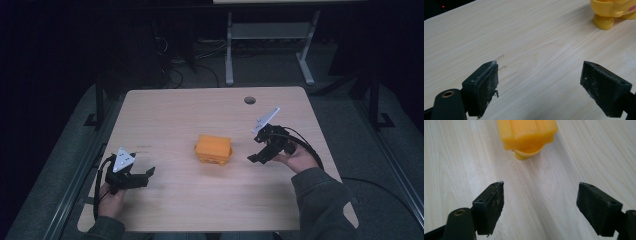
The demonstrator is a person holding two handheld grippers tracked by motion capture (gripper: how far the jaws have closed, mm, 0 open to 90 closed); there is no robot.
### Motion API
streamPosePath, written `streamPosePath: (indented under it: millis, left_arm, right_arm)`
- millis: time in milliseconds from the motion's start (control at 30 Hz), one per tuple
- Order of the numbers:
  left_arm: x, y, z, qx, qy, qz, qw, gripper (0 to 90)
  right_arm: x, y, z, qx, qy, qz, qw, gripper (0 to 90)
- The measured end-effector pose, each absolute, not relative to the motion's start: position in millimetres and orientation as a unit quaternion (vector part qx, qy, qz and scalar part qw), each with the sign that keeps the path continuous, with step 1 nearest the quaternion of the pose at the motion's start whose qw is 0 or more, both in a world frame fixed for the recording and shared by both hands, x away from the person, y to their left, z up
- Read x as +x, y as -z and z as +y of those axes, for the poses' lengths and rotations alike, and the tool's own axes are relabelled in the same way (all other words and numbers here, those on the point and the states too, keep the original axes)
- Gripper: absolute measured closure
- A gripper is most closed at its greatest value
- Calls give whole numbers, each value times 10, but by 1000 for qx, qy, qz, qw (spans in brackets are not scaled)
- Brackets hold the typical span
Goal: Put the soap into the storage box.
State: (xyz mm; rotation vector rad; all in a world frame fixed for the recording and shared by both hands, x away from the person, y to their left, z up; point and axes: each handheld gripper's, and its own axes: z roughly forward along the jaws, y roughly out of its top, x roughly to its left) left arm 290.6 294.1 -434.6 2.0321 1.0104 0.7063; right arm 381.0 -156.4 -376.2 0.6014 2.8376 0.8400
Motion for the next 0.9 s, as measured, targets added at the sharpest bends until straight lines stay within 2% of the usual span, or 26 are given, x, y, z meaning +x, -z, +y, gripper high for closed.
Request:
streamPosePath:
  millis: [900]
  left_arm:
    - [2908, 4358, 2931, 795, -274, 395, 370, 141]
  right_arm:
    - [3583, 4023, -2029, 245, -289, 924, 50, 214]
